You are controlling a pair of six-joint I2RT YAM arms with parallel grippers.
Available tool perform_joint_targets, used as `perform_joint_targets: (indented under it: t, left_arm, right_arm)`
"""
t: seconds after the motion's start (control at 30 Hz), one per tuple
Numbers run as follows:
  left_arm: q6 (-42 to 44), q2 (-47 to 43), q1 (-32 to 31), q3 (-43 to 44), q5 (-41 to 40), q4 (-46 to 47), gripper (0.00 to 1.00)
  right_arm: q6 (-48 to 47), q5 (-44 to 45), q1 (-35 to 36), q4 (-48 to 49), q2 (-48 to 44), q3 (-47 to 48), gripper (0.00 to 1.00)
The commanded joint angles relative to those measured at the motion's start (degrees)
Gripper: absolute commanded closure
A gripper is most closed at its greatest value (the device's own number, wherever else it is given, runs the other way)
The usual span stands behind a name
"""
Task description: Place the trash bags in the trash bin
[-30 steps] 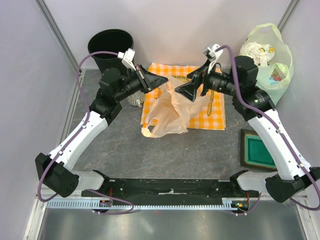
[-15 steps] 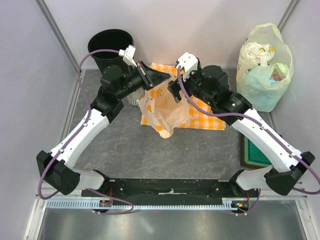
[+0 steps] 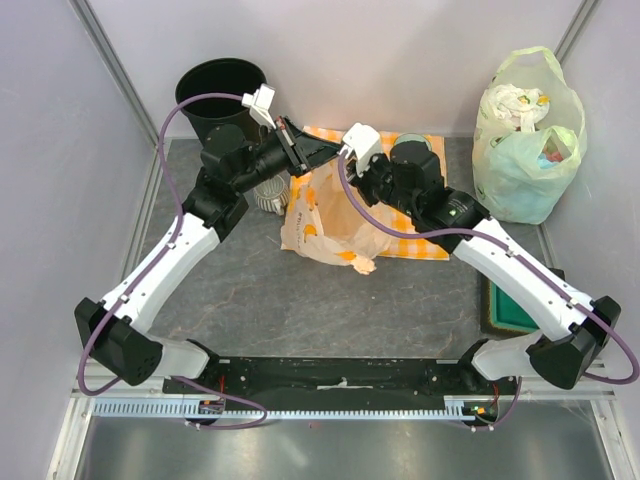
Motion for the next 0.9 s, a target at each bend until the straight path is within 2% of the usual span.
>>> perform_joint_targets:
  t: [0.0, 0.03, 0.07, 0.13, 0.2, 0.27, 0.33, 0.37, 0.47, 0.53, 0.7, 0.87]
  left_arm:
    - [1.92, -0.28, 1.09, 2.45, 1.74, -1.15, 0.91]
    - [3.15, -0.54, 1.97, 2.45, 1.39, -1.68, 0.88]
    - [3.77, -0.63, 3.11, 2.54, 1.47, -2.04, 0.77]
    - [6.40, -0.20, 6.89, 4.29, 1.30, -6.14, 0.68]
    - [7.90, -0.02, 10.85, 5.78, 2.70, -9.06, 0.44]
    - [10.18, -0.28, 12.96, 6.05, 3.23, -13.01, 0.29]
    - [15.51, -0.80, 14.02, 6.31, 3.76, -16.87, 0.22]
    - [17.64, -1.24, 13.94, 6.40, 5.50, -20.46, 0.11]
    - [22.93, -0.99, 13.59, 6.40, 8.32, -29.16, 0.09]
    - [23.82, -1.33, 13.50, 5.09, 8.15, -30.78, 0.07]
    - [23.55, -3.44, 12.10, 0.96, 8.95, -27.19, 0.06]
    - [23.12, -3.01, 9.81, -2.20, 10.44, -20.69, 0.05]
  right_arm:
    - [1.96, 3.29, -0.45, 1.62, -1.77, 2.20, 1.00]
    - [3.88, 4.01, -0.97, 1.09, -1.86, 2.38, 1.00]
    - [5.47, 4.45, -2.72, -0.05, -2.04, 2.30, 1.00]
    - [10.63, 5.86, -6.93, -1.54, -2.56, 2.12, 1.00]
    - [14.34, 6.30, -10.02, -2.43, -2.65, 2.56, 1.00]
    - [21.43, 8.75, -14.14, -3.30, -2.74, 2.82, 1.00]
    - [26.81, 13.92, -16.26, -3.57, -3.44, 2.82, 1.00]
    - [32.06, 15.34, -18.01, -3.31, -3.79, 2.48, 1.00]
    - [39.72, 19.74, -18.56, -1.12, -6.08, 0.81, 1.00]
    - [42.21, 20.01, -18.56, -1.03, -6.43, 0.80, 1.00]
    - [47.48, 18.52, -18.38, -0.76, -5.91, 1.59, 1.00]
    - [48.20, 16.32, -17.68, 1.44, -5.99, 0.45, 1.00]
